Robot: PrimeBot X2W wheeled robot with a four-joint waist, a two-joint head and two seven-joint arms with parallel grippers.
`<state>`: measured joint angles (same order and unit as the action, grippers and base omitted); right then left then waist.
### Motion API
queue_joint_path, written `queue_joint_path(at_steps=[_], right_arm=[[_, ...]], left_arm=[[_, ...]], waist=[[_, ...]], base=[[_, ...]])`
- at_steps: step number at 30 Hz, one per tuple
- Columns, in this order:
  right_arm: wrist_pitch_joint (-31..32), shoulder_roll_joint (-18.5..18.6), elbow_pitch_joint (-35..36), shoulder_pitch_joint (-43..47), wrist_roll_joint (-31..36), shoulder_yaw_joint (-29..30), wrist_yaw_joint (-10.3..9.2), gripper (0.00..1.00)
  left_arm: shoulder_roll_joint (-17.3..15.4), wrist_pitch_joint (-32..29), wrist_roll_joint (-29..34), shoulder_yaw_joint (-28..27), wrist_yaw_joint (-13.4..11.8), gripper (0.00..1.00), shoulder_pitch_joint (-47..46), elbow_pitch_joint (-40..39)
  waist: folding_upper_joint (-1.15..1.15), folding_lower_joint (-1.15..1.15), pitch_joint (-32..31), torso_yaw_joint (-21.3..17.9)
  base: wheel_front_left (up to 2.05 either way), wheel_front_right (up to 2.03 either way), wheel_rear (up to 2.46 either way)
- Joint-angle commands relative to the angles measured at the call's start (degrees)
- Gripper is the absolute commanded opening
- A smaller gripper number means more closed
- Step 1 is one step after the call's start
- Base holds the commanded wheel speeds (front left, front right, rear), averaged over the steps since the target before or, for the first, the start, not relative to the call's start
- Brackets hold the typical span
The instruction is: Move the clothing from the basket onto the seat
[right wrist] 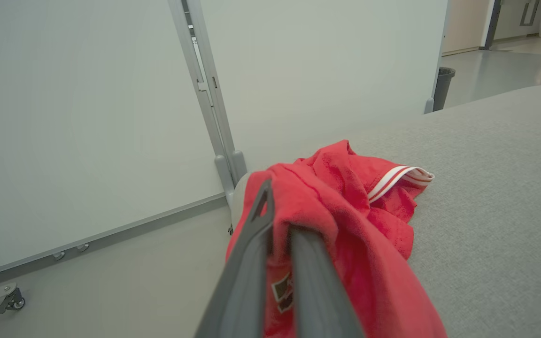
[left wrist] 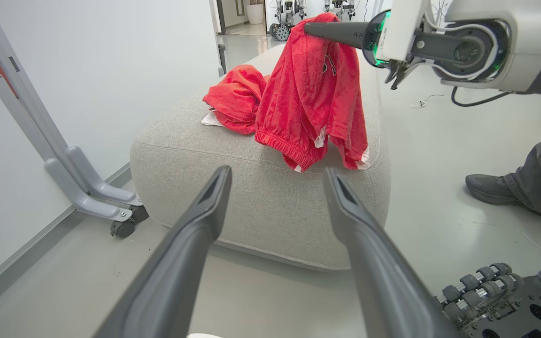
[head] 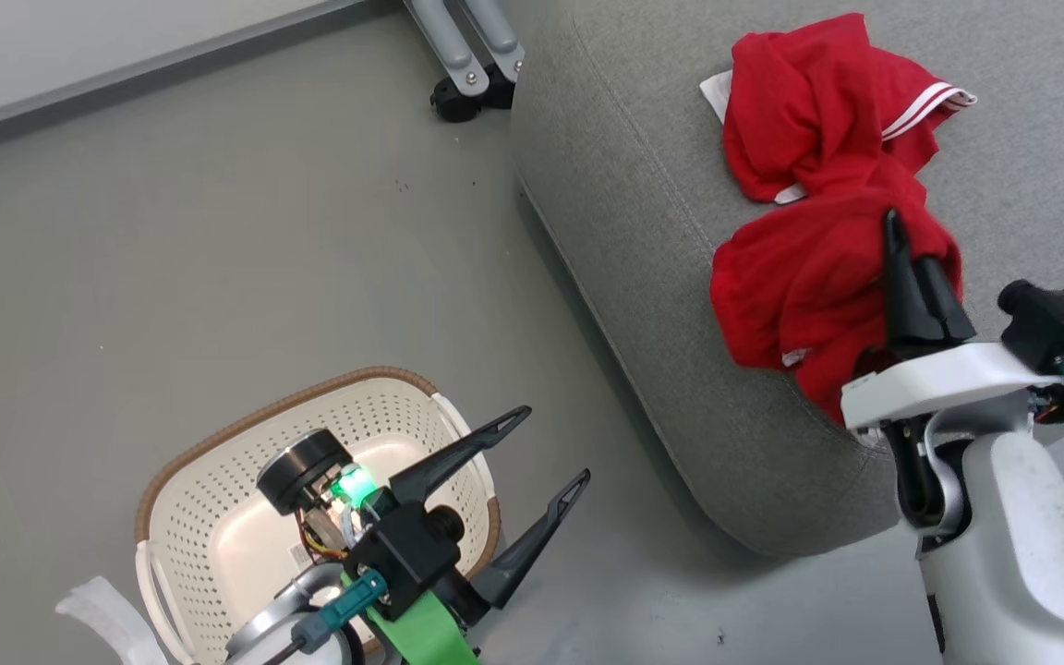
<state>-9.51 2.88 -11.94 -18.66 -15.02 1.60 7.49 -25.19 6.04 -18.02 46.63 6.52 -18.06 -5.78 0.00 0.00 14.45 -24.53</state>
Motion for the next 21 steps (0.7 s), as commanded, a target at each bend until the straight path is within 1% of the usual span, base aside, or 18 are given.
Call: queue_joint_path(at_steps=[1,7,10,14,18,21], right_arm=[[-0.51,0.01,0.49,-2.38,-0.31,1.08,0.0,0.0],[0.05,0.15,2.7,-11.67,1.08,7.56,-0.01,0.0],[1.79,1.13,3.41,-16.88,0.4,10.74,-0.01,0.0],[4.19,3.24,2.25,-23.84,-0.08,14.66,0.0,0.0],[6.12,5.39,-1.82,-29.81,-1.02,18.3,0.0,0.0],[6.6,6.96,-7.0,-33.79,-1.64,19.98,0.0,0.0]], left_arm=[[-0.81,-0.25,0.38,-0.36,0.0,1.0,-1.44,-0.79],[-3.05,-1.27,1.17,-1.81,0.14,1.0,-4.69,-3.88],[-4.11,-1.94,1.73,-2.58,0.21,1.0,-6.59,-5.36],[-5.64,-2.56,2.65,-3.2,0.42,1.0,-9.46,-7.31],[-6.89,-3.21,3.12,-3.32,0.58,1.0,-12.54,-9.05],[-8.03,-3.59,3.4,-3.09,0.7,1.0,-14.68,-10.13]], waist=[[0.0,0.0,3.33,0.36],[0.0,0.0,9.3,1.45],[0.0,0.0,12.8,2.16],[0.0,0.0,17.64,3.35],[0.0,0.0,22.87,4.64],[0.0,0.0,26.74,5.48]], base=[[0.0,0.0,0.0],[0.0,0.0,0.0],[0.0,0.0,0.0],[0.0,0.0,0.0],[0.0,0.0,0.0],[0.0,0.0,0.0]])
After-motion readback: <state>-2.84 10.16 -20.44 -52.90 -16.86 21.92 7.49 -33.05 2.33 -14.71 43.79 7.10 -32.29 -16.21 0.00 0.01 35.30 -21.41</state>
